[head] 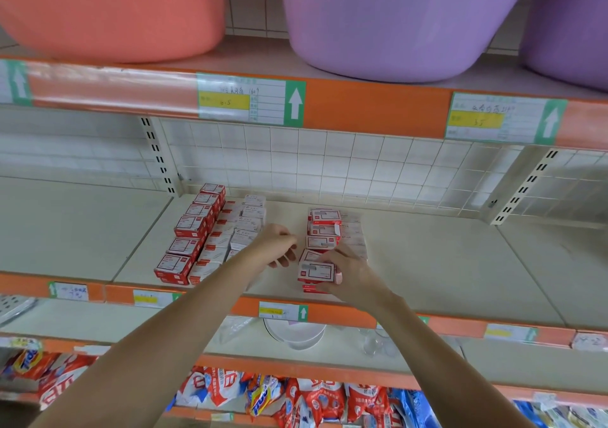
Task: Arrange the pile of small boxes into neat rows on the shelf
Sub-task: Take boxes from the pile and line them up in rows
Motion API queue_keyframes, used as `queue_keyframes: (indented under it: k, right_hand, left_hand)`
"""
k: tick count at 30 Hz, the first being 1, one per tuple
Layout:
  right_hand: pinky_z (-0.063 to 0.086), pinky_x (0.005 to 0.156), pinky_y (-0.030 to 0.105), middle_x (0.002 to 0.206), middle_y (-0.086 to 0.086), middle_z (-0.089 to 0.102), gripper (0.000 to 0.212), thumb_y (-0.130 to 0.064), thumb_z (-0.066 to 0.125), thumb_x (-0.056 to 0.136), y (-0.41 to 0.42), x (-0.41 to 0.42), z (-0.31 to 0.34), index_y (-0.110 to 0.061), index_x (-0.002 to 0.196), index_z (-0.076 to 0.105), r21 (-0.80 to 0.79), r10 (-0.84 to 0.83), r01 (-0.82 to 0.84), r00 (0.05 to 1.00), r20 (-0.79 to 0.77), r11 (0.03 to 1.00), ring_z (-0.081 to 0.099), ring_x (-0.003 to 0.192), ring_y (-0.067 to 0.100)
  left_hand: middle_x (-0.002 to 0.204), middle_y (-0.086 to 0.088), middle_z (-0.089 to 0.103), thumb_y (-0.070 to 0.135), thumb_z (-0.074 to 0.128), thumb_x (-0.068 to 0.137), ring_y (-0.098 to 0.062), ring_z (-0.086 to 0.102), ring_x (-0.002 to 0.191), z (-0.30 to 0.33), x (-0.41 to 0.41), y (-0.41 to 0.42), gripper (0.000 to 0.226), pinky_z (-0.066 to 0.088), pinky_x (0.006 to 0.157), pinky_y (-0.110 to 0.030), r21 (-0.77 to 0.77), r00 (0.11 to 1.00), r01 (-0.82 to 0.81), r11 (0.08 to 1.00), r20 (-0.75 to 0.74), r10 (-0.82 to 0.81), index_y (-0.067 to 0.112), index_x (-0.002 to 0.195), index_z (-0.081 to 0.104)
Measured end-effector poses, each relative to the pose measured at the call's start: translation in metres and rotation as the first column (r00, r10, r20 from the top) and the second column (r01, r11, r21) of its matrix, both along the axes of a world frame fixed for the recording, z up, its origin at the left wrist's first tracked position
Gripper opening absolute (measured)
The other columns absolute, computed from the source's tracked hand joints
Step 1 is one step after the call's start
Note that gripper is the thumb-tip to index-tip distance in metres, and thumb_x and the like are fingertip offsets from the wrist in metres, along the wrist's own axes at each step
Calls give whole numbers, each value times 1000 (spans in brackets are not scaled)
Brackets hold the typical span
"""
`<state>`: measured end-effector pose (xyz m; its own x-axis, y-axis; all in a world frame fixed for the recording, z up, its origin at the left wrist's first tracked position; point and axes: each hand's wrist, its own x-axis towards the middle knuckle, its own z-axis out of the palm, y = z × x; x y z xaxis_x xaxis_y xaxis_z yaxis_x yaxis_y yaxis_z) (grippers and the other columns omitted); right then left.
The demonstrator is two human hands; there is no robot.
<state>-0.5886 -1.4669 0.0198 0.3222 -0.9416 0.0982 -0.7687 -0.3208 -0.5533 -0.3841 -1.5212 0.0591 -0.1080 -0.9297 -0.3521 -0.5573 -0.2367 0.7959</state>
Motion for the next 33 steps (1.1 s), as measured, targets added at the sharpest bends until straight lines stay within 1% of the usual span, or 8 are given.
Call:
queue_keyframes:
  k: [7, 13, 19, 22, 24, 27, 30, 33]
  right_hand:
    - [44, 99, 30, 119, -11, 50, 49, -43, 78, 77, 4, 0, 2, -23, 115, 57, -68, 32, -36, 998, -61, 997, 44, 116, 9]
    - [50, 93, 32, 116, -9, 50, 49, -42, 80, 74, 1, -5, -3, -21, 111, 57, -94, -16, 10, 997, -71, 996, 48, 111, 14]
    - [47, 78, 22, 103, -15, 48, 53, -50, 82, 70, 0, -10, 1, -25, 99, 45, 118, -158, 158, 987, -11, 980, 51, 91, 6]
    - [44, 72, 19, 107, -8, 51, 38, -52, 65, 87, -6, -7, 6, -21, 106, 53, 177, -297, 282, 953, 62, 943, 54, 94, 12]
    - [48, 78, 24, 113, 0, 53, 40, -52, 52, 95, -10, -4, 6, -18, 114, 60, 192, -316, 312, 949, -6, 931, 54, 100, 18]
    - [49, 91, 36, 104, -2, 49, 40, -50, 47, 96, -9, 0, 7, -16, 112, 62, 146, -300, 318, 944, -136, 937, 51, 105, 24]
    - [44, 93, 34, 99, -1, 48, 33, -40, 49, 98, -9, 4, 11, -14, 111, 64, 111, -353, 364, 930, -107, 925, 51, 106, 25]
    - [43, 95, 34, 112, 3, 61, 30, -34, 53, 97, -7, 6, 14, -15, 120, 59, 102, -414, 412, 910, -10, 905, 53, 107, 23]
  left_hand:
    - [77, 0, 75, 29, 56, 94, -16, 70, 64, -8, -10, 0, 12, 49, 54, -25, -33, 991, 34, 999, 129, -29, 20, 91, 63]
    - [77, 1, 73, 39, 68, 90, -13, 67, 62, -10, -20, 1, 24, 50, 55, -25, -7, 982, 63, 998, 181, -61, 15, 89, 66]
    - [69, 2, 68, 49, 68, 88, -8, 59, 52, -9, -26, 4, 35, 44, 44, -18, -33, 964, 51, 998, 262, -41, 14, 85, 66]
    - [62, 2, 64, 46, 70, 88, -9, 56, 50, -9, -27, 3, 33, 42, 44, -19, -31, 964, 49, 998, 261, -39, 14, 80, 66]
    - [60, 3, 62, 43, 71, 88, -10, 56, 51, -9, -29, 1, 32, 41, 46, -20, -32, 965, 49, 998, 259, -39, 15, 76, 64]
    - [59, 4, 60, 37, 71, 89, -8, 53, 50, -4, -34, 2, 30, 40, 45, -19, -45, 963, 81, 996, 262, -67, 16, 71, 61]
    - [62, 8, 60, 30, 69, 90, -4, 54, 52, 2, -39, 3, 26, 36, 41, -13, -89, 965, 107, 990, 247, -82, 20, 69, 58]
    - [67, 5, 65, 30, 69, 91, -6, 56, 54, 4, -41, 1, 25, 37, 43, -15, -112, 963, 119, 987, 254, -87, 19, 70, 60]
